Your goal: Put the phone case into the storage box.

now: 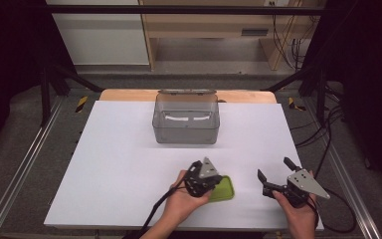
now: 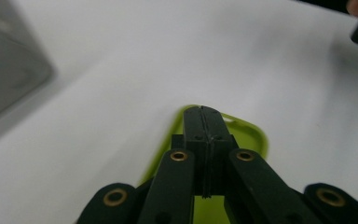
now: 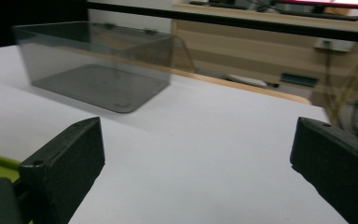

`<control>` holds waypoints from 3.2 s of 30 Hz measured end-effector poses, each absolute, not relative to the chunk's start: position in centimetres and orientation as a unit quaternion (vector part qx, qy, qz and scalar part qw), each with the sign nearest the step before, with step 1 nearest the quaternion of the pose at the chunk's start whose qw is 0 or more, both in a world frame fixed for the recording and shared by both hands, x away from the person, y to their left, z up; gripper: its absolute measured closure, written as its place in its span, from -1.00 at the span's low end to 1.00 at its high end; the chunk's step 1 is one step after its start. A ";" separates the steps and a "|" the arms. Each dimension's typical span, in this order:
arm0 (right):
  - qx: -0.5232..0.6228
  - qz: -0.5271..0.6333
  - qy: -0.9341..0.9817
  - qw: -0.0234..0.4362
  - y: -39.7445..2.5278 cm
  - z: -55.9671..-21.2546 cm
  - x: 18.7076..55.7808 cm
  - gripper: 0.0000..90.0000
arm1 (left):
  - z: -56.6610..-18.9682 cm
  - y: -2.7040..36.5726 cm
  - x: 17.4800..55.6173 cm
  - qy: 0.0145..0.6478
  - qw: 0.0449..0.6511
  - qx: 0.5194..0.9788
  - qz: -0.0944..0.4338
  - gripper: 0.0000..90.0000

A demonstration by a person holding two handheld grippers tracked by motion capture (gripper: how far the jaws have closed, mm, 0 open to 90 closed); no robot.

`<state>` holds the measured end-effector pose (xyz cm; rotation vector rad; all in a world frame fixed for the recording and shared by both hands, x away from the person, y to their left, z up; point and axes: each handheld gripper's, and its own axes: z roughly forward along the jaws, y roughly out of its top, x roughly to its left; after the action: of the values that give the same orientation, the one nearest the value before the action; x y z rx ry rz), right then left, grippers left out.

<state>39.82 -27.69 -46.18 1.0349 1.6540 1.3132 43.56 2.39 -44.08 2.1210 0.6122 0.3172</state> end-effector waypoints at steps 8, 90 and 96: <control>0.319 0.495 0.749 0.302 -24.3 -45.3 39.9 -0.83 | -43.5 10.6 42.2 0.286 0.497 0.779 0.253 0.18; 0.331 0.617 0.697 0.151 -13.6 -44.9 44.0 0.96 | -42.9 18.4 41.3 0.400 0.553 0.674 0.284 -0.95; 0.339 0.636 0.678 0.146 -12.5 -44.5 44.8 0.96 | -40.5 15.7 42.7 0.404 0.558 0.676 0.261 -0.95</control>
<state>44.76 -12.48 -44.45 0.9772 1.9518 1.8303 42.66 15.65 -40.47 1.5951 0.9529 0.6166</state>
